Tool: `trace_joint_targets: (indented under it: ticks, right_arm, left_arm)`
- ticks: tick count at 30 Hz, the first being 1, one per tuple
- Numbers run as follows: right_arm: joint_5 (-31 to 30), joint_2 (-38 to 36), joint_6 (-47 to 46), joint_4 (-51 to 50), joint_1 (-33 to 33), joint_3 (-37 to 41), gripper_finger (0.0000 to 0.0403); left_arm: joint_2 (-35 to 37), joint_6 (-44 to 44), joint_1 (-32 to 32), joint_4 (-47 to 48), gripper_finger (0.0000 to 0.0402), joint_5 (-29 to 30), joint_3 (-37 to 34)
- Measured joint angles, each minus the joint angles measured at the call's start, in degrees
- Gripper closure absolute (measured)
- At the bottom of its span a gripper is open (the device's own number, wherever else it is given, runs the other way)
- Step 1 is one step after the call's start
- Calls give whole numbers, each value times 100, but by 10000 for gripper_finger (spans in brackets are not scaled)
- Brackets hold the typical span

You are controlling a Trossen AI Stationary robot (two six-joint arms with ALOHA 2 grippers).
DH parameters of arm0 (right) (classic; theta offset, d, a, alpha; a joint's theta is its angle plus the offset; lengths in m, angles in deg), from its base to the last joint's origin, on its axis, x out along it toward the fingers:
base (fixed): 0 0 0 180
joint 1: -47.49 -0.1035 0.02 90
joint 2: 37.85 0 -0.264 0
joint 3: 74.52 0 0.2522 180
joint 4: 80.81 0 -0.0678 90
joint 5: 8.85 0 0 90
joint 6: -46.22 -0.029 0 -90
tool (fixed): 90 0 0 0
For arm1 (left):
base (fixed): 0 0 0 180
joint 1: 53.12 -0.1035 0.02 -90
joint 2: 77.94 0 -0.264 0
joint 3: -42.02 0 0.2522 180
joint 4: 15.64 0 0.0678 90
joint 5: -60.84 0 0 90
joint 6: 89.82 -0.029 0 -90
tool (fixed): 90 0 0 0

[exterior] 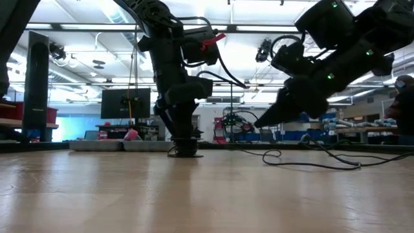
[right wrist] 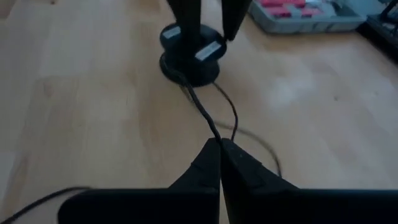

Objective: Coil cords
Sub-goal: Uncoil the black wire from the spool

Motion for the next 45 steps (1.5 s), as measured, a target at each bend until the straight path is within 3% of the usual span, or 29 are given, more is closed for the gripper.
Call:
trace_joint_targets:
  ticks: [9,19,25,30,34,39,42,45]
  right_arm:
    - [-215,-581,-913,-1046,-590,4,402]
    - [-420,-2187,-2654,-3429,-1493,2,403]
    - [-415,-2638,-3819,-4743,-1985,-21,403]
    - [-383,-2834,-4996,-6337,-2572,-497,403]
    - [-116,-2847,-6039,-8051,-3059,-1237,403]
    - [837,-2675,-7364,-10347,-3444,-2207,403]
    - [1259,-2609,-7918,-11146,-3529,-2448,403]
    - [1112,-2617,-8062,-11237,-3548,-2479,396]
  left_arm:
    - [0,-122,-1,15,159,69,0]
    - [0,-134,-155,19,159,68,-4]
    - [0,-138,-188,22,159,67,-7]
    - [0,-135,-186,5,159,55,-4]
    - [8,-131,-186,-33,158,17,9]
    - [0,-147,-190,111,158,85,-20]
    - [0,-146,-190,40,158,79,-11]
    - [0,-149,-186,27,158,80,-11]
